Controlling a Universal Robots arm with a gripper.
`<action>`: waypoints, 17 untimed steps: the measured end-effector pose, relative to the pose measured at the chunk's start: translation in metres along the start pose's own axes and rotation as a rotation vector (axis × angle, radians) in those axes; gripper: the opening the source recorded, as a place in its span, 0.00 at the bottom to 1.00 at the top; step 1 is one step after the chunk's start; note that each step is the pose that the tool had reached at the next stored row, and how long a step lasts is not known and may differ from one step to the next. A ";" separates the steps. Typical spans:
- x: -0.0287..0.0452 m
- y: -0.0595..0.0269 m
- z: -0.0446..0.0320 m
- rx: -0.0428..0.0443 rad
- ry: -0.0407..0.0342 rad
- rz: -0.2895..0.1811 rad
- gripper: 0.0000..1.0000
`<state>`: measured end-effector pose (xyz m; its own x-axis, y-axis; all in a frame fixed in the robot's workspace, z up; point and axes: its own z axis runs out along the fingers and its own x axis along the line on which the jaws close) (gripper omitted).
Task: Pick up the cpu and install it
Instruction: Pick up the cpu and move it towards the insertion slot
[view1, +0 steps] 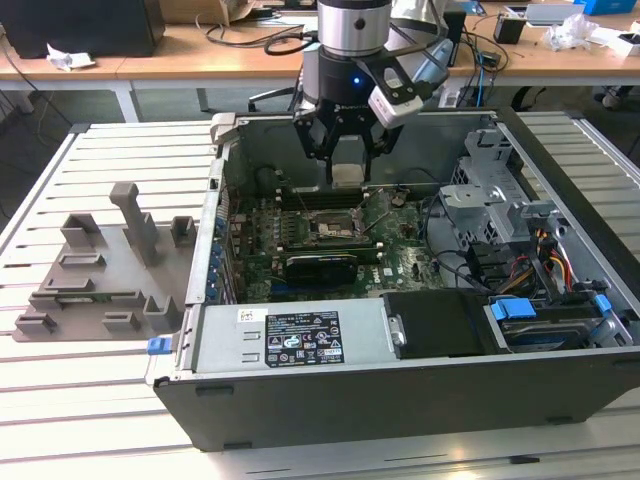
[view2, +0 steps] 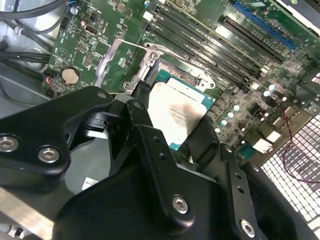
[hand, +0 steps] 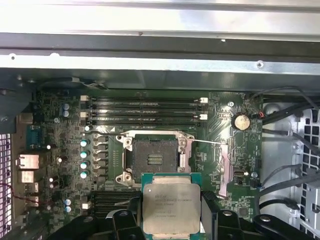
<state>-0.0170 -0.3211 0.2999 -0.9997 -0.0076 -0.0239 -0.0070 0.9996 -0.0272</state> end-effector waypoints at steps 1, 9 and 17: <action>0.0000 0.0002 0.0010 0.0000 0.0000 0.000 0.55; 0.0003 0.0022 0.0110 0.0000 0.0000 0.000 0.55; 0.0031 0.0117 0.0157 0.0156 0.0000 -0.005 0.55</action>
<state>-0.0199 -0.3099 0.2838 -0.9996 -0.0124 -0.0237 -0.0114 0.9990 -0.0429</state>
